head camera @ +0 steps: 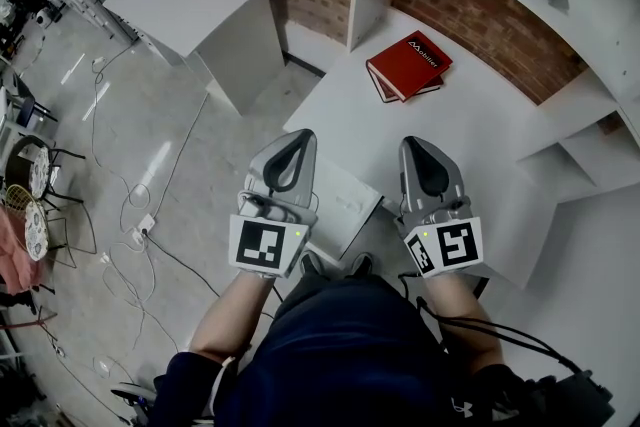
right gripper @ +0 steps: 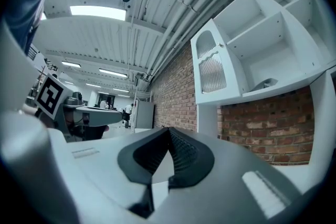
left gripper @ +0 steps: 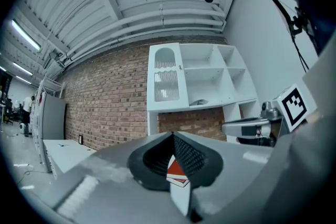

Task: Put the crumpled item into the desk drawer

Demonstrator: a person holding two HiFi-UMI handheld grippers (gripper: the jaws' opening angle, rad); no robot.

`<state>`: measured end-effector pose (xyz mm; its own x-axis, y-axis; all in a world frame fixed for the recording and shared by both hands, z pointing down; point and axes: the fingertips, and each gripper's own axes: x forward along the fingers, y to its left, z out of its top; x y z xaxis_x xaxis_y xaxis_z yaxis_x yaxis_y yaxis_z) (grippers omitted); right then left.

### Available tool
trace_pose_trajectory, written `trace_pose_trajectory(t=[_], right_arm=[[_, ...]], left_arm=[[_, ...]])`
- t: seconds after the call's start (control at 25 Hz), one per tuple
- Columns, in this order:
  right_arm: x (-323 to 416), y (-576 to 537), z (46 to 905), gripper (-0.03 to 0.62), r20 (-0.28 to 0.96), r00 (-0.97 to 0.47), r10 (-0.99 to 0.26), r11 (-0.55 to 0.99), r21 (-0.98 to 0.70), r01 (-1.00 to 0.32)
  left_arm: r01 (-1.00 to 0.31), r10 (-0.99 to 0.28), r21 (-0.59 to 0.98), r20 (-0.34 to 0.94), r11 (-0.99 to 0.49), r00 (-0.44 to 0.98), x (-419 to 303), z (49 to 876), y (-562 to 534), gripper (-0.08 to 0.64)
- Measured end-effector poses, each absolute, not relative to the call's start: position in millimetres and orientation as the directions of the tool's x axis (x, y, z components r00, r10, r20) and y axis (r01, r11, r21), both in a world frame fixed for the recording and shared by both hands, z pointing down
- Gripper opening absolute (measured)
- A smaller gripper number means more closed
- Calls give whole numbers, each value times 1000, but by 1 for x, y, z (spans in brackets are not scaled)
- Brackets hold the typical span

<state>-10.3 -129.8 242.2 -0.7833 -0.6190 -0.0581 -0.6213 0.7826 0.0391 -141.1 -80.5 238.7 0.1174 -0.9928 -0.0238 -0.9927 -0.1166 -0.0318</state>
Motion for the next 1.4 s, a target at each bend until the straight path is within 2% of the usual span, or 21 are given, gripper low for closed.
trace_pose_trajectory(t=[1.4], right_arm=[[-12,-143,256,2,-34,-789,-614,789,-4,-614]], left_arm=[[-991,-992,-35,7,-127,127,-140,251,-97,2]])
